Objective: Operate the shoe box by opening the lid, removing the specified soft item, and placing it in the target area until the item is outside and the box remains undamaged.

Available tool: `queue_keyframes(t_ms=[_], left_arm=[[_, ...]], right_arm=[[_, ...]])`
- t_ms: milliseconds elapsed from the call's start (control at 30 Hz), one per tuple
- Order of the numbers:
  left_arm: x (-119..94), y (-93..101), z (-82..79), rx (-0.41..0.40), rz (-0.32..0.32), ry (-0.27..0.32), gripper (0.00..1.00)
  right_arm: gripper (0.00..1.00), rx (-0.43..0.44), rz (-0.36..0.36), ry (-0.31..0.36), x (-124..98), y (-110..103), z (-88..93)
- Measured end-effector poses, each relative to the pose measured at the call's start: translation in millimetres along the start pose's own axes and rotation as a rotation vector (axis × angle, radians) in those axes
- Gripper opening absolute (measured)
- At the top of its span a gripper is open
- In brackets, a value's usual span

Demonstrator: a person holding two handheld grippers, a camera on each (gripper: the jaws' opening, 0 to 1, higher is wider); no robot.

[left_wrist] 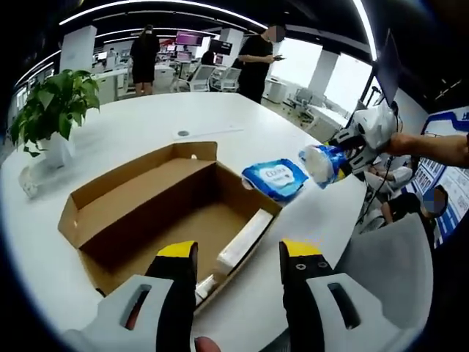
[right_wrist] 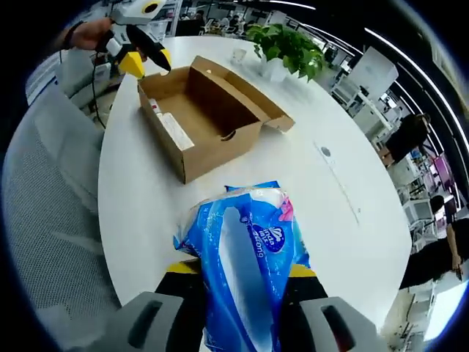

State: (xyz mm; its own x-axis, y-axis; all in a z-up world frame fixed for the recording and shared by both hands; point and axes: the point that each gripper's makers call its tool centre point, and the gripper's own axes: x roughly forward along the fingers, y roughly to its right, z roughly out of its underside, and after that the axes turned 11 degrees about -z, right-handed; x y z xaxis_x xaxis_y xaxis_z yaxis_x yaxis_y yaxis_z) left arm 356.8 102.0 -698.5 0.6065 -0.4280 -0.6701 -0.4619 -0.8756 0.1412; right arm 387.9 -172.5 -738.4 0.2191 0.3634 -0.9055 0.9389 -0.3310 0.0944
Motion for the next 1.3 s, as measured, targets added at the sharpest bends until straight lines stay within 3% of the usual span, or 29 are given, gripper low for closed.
queue_keyframes(t_ms=[533,1067,1300], left_arm=[[8.9,6.3,5.4,0.003,-0.012,-0.031,0.46],[5.4,5.3,17.2,-0.029,-0.042,-0.041,0.47],[1.0,0.6,19.6,-0.047,-0.068,-0.044,0.47]], right_arm=[[0.34,0.054,-0.005,-0.054,-5.2,11.4,64.7],[0.34,0.008,-0.016,-0.128,-1.8,36.1,103.8],[0.34,-0.014,-0.023,-0.140,2.9,53.1,107.2]])
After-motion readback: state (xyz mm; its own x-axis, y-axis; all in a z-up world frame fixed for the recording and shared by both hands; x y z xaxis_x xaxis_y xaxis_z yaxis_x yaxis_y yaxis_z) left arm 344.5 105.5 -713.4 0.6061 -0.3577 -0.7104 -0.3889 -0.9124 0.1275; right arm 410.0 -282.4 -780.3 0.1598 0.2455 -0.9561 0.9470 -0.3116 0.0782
